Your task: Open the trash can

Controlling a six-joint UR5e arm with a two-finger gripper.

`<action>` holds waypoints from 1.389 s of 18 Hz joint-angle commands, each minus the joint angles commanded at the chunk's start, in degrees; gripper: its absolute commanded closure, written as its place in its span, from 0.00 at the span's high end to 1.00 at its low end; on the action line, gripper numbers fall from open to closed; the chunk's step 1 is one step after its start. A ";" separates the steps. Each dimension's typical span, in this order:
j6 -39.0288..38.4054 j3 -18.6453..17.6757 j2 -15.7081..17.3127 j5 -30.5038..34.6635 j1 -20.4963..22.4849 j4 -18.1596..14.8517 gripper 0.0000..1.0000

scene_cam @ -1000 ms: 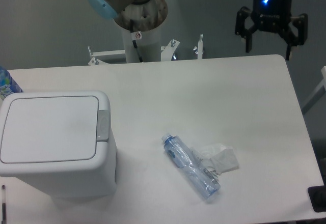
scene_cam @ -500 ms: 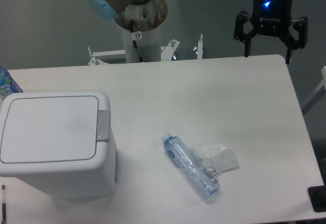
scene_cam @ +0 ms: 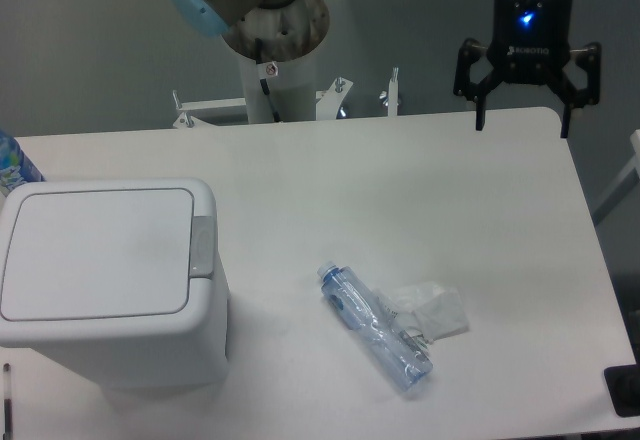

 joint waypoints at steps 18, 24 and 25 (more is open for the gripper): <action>-28.64 1.58 -3.69 -1.41 -9.58 1.58 1.00; -37.17 1.58 -4.48 -6.59 -11.07 1.58 1.00; -37.26 1.67 -4.48 -6.59 -11.16 1.58 1.00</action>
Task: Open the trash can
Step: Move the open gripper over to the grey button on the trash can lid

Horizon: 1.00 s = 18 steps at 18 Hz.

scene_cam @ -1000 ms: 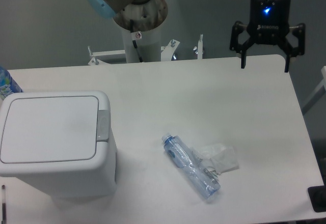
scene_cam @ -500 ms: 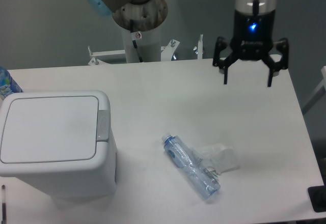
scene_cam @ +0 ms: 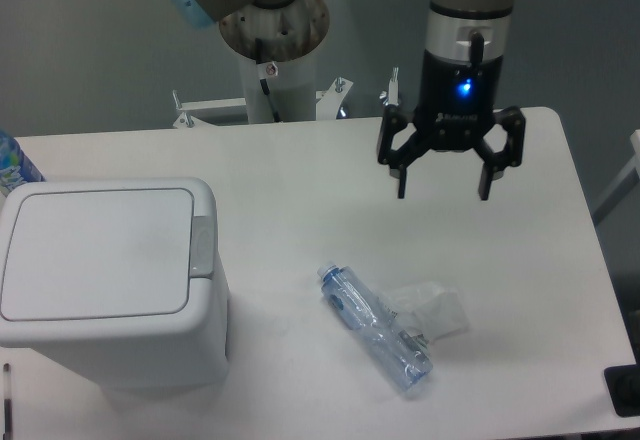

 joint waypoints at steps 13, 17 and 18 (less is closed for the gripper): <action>-1.93 -0.09 0.18 -0.09 -3.25 0.00 1.00; -3.68 -0.26 0.09 -0.09 -5.18 0.00 1.00; -4.30 -0.26 0.00 -0.09 -5.80 0.00 1.00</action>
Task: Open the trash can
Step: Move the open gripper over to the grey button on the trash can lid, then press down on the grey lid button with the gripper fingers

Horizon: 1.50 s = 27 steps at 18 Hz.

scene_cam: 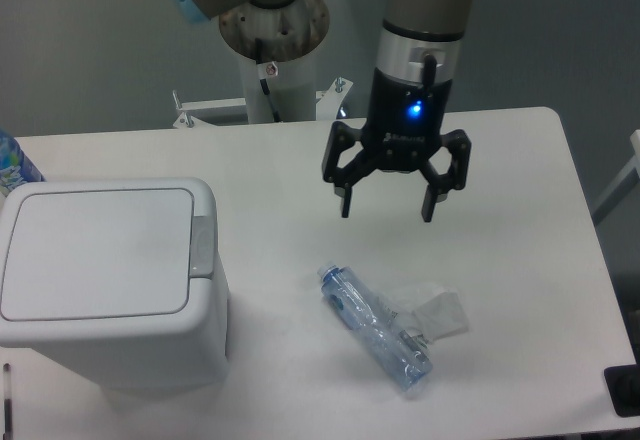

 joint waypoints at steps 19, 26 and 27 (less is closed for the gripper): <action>-14.24 -0.35 -2.37 0.00 -9.76 5.80 1.00; -14.16 -0.88 -2.46 0.09 -11.17 5.80 1.00; -14.16 -0.97 -2.46 0.09 -11.17 5.80 1.00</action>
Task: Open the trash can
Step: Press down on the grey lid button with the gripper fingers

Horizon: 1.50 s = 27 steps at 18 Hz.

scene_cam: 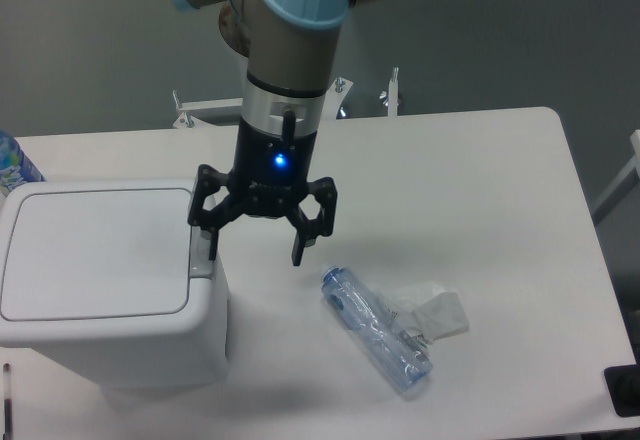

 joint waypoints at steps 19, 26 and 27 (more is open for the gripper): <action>0.44 -0.53 -0.79 0.26 -0.09 2.46 1.00; 0.44 -1.05 -0.88 0.35 -0.09 2.64 1.00; 0.44 -1.14 -0.88 0.35 -0.09 2.64 1.00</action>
